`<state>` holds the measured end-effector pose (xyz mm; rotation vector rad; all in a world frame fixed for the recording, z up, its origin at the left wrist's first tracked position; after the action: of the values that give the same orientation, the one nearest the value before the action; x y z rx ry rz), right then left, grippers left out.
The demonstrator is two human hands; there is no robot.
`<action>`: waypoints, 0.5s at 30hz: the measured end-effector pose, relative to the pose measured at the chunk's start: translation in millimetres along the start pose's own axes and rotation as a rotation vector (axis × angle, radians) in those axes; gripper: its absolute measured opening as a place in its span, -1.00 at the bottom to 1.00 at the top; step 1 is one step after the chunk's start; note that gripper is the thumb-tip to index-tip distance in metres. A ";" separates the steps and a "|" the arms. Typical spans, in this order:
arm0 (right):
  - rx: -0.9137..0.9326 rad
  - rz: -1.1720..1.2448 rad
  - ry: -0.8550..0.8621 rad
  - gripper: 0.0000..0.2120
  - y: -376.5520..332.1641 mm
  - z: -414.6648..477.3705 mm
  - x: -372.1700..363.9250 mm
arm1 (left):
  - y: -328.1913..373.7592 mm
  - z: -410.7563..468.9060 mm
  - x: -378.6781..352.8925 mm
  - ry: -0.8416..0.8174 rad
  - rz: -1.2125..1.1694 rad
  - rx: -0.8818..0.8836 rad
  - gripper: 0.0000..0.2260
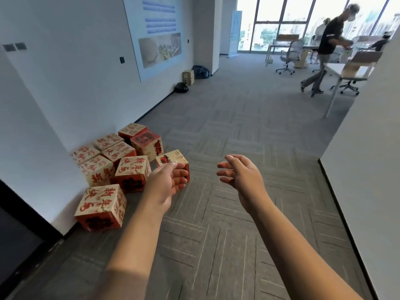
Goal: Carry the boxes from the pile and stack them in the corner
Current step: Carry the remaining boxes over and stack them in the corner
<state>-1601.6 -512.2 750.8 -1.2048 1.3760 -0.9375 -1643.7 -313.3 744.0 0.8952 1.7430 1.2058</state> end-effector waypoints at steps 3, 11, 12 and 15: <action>-0.005 0.009 0.004 -0.90 -0.5 76.0 1.3 | 6.2 65.0 -27.4 0.015 0.037 -0.009 -0.78; -0.087 -0.020 -0.134 -0.87 -20.7 265.0 -55.3 | 50.2 227.6 -37.4 0.171 0.089 -0.044 -0.77; -0.091 -0.029 -0.157 -0.86 -23.2 283.6 -68.4 | 57.2 244.5 -32.8 0.187 0.082 -0.053 -0.77; -0.101 -0.070 -0.218 -0.86 -25.4 341.4 -108.6 | 71.8 298.0 -13.2 0.237 0.037 -0.075 -0.76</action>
<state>-1265.3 -386.4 742.3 -1.3958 1.2247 -0.7668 -1361.4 -193.3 753.0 0.7678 1.8585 1.4404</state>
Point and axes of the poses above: each hand's wrist, its own z-axis towards the middle knuckle, its own x-axis out of the back of the hand, y = z × x, the point moved 3 cm from there along z, towards the middle knuckle, and after that the axes turned 3 degrees about -x, right-handed, at the moved point
